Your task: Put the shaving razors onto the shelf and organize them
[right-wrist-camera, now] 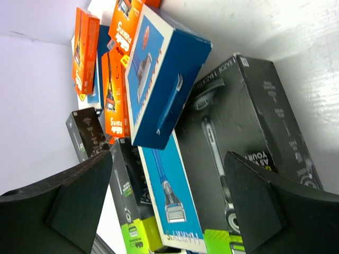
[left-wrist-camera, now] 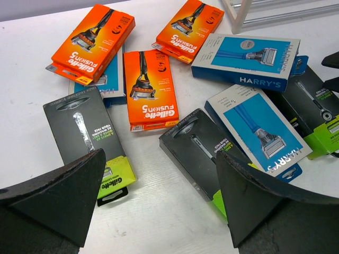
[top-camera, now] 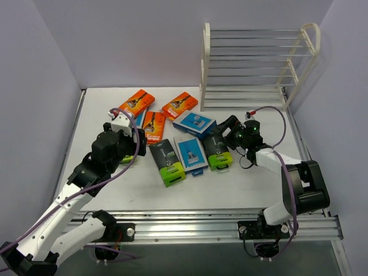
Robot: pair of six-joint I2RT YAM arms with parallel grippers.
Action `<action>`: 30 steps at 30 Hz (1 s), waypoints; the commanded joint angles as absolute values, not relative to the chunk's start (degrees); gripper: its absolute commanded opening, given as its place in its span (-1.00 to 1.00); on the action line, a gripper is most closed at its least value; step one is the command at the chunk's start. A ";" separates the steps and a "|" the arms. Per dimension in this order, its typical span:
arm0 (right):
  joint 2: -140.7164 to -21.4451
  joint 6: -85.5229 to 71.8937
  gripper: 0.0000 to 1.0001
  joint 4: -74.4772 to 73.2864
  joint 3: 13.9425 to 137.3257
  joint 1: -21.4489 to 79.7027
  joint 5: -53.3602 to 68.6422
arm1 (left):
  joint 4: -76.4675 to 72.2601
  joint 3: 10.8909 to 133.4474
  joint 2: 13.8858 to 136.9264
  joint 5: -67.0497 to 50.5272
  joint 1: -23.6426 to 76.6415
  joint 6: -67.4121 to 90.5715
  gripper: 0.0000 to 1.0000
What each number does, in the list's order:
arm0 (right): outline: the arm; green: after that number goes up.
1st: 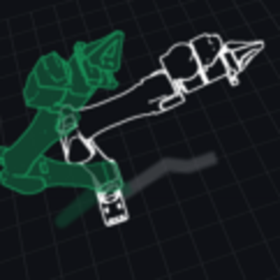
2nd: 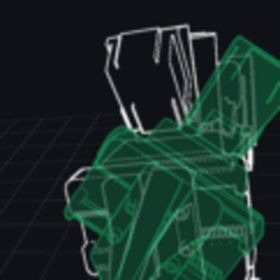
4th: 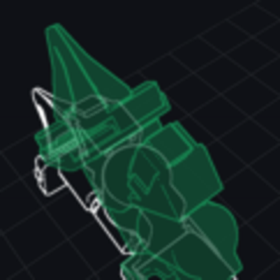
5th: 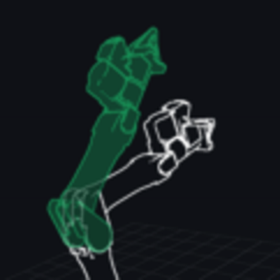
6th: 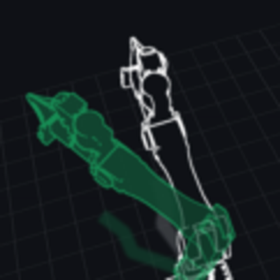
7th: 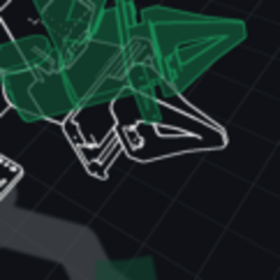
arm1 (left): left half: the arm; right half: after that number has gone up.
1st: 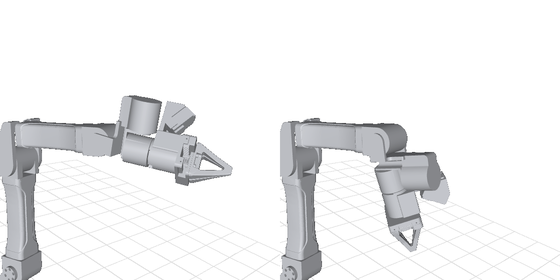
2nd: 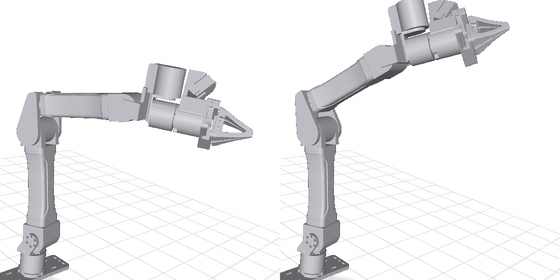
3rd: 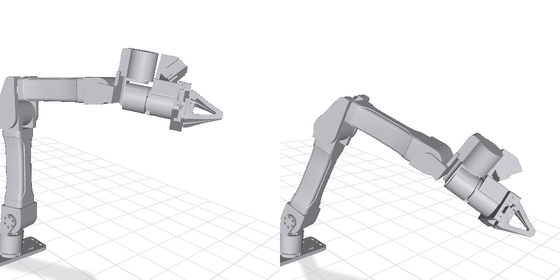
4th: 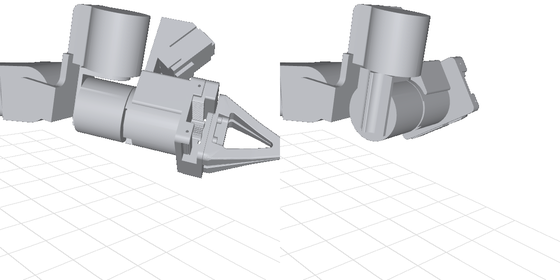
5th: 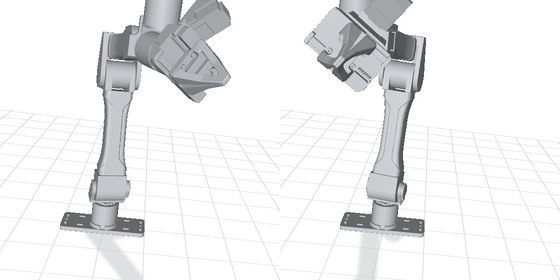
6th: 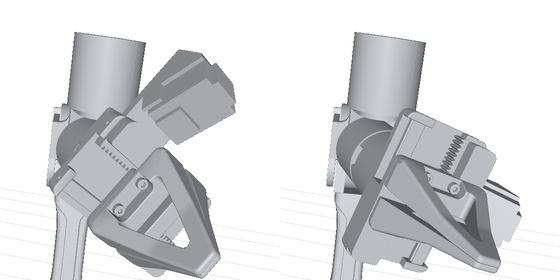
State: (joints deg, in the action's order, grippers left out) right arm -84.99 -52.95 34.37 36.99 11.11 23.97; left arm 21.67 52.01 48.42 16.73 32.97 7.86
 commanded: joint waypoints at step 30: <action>-102.13 -58.80 0.53 43.50 47.02 16.44 21.09 | 21.36 54.76 46.58 15.56 33.57 8.35 0.88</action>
